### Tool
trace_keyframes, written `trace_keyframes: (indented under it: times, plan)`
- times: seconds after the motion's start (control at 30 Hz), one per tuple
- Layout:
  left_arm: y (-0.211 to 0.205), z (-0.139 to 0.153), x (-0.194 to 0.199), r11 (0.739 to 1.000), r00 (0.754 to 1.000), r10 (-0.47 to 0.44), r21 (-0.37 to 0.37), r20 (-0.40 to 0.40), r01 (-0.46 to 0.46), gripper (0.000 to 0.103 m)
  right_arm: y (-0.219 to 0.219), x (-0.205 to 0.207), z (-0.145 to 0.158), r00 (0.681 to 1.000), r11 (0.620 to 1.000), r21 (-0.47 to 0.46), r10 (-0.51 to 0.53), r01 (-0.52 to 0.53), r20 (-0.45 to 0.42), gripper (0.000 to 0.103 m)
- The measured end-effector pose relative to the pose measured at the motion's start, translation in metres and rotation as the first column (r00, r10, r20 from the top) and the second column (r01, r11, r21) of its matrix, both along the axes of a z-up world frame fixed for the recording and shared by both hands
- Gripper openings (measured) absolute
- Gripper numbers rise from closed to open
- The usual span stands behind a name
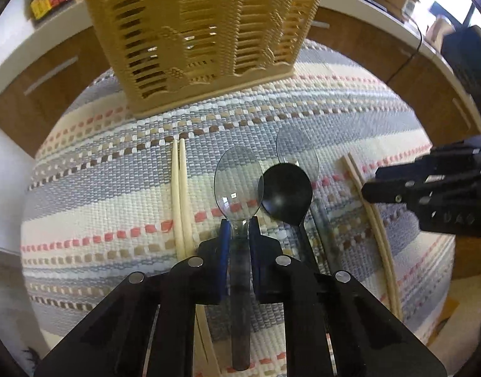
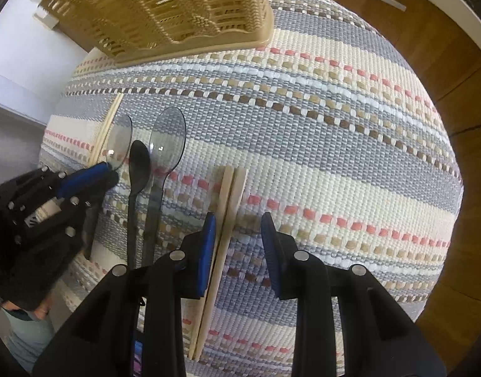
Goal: Organize utensils
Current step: 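Grasp a clear spoon with the left gripper while the right gripper grasps a chopstick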
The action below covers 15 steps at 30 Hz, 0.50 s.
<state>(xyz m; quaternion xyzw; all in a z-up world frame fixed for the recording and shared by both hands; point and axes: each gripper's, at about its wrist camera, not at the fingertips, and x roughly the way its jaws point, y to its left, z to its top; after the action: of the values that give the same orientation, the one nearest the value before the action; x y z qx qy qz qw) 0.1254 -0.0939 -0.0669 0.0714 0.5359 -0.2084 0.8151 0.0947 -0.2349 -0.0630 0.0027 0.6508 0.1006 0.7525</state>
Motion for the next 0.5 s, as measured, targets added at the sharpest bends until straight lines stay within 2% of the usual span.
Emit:
trace_keyframes:
  times: [0.13,0.27,0.5]
  plan:
    - [0.006,0.004,0.002,1.000,1.000,-0.002,-0.024,0.002,0.002,0.010,0.003,-0.002,0.000,1.000,1.000,-0.004,-0.003,0.003,-0.001,0.014]
    - [0.008,0.007,0.004,0.999,1.000,0.002,-0.041,0.003,-0.002,0.010,0.002,-0.003,-0.002,1.000,1.000,0.010,-0.009,0.009,-0.013,0.014]
    - [0.014,0.010,-0.003,0.997,1.000,0.011,-0.075,0.005,-0.011,0.010,0.010,-0.014,-0.005,1.000,0.999,-0.041,0.003,-0.004,-0.019,0.014]
